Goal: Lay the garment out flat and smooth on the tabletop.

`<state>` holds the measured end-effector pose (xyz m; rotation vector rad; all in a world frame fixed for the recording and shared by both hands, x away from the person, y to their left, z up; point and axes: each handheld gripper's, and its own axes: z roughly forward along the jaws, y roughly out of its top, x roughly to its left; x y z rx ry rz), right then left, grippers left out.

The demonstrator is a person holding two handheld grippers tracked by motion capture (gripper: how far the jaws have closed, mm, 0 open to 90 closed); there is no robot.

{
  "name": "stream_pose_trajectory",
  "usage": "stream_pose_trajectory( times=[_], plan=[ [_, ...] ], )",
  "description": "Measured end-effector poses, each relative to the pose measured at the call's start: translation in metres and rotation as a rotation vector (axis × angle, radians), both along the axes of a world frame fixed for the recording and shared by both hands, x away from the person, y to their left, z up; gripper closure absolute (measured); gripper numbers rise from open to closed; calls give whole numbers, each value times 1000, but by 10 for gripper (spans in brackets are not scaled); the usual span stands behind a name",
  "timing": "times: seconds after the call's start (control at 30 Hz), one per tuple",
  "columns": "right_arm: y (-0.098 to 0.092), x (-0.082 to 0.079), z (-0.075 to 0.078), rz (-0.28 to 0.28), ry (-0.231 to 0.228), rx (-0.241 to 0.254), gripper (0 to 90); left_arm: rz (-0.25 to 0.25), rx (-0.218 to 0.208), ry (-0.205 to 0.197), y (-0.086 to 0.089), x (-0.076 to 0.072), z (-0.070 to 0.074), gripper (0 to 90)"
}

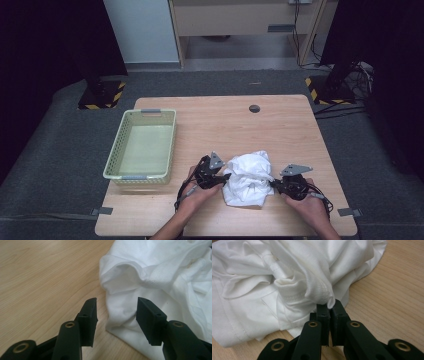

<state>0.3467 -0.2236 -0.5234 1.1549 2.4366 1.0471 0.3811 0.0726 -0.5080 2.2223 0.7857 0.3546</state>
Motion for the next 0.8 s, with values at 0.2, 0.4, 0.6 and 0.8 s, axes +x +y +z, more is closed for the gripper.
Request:
stream_pose_trajectory(
  times=[0.2,0.4,0.6,0.8],
  plan=[
    [-2,-2,-1,-4,-2,9,869,-33,48,69,-9,3,-7,654],
    [-3,0,-1,1,5,22,863,-79,81,89,-14,-14,-5,689],
    [-5,5,-2,0,-1,25,850,-144,104,91,-14,-35,1,662],
    [-5,10,-2,6,2,26,847,-52,66,21,3,-30,13,566]
  ],
)
